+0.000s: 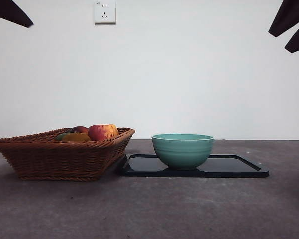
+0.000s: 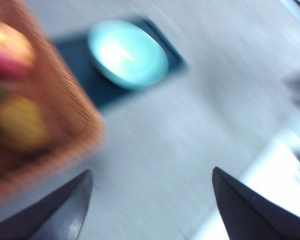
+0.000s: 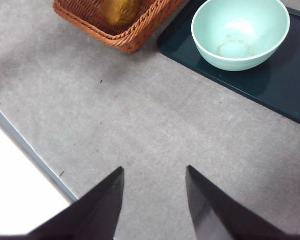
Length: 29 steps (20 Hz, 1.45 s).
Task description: Pick up the wifruite, put it on the bowl, pick up the plate, put it on desk
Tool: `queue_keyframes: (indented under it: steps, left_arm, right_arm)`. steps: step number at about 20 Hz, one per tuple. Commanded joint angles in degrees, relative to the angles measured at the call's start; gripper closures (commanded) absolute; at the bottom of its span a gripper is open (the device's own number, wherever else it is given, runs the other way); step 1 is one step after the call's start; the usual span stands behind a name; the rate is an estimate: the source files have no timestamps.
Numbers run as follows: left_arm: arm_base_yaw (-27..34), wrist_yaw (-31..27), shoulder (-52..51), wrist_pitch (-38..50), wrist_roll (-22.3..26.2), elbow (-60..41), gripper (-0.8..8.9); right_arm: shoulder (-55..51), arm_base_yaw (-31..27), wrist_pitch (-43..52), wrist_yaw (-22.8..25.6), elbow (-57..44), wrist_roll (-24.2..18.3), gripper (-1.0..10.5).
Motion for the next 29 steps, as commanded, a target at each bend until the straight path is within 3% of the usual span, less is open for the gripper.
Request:
queue_keyframes:
  steps: [1,15,18,22,25,29]
  left_arm:
    - [-0.33,4.85,-0.33,-4.59,6.03,0.85,4.42]
    - [-0.33,5.64,-0.31,-6.62,6.95,0.85,4.42]
    - [-0.33,5.64,-0.31,-6.47,6.93,0.85,4.42]
    - [-0.33,5.64,-0.31,-6.23,6.93,0.85,4.42]
    - [-0.33,5.64,-0.31,-6.25,6.91,0.85,4.42]
    - [-0.33,5.64,-0.31,-6.25,6.91,0.85,4.42]
  right_arm:
    - [0.42,0.39,0.57,0.13,0.20,0.17,7.5]
    - [0.42,0.39,0.55,0.15,0.20,4.83,7.5]
    - [0.42,0.33,2.78,0.57,0.22,9.40,7.0]
    - [2.23,-1.46,9.33,5.05,1.11,13.86,6.7]
    - [8.90,-6.29,9.70,4.42,5.27,13.09,6.7]
    - [22.45,-12.63,9.86,4.26,13.46,8.79,6.7]
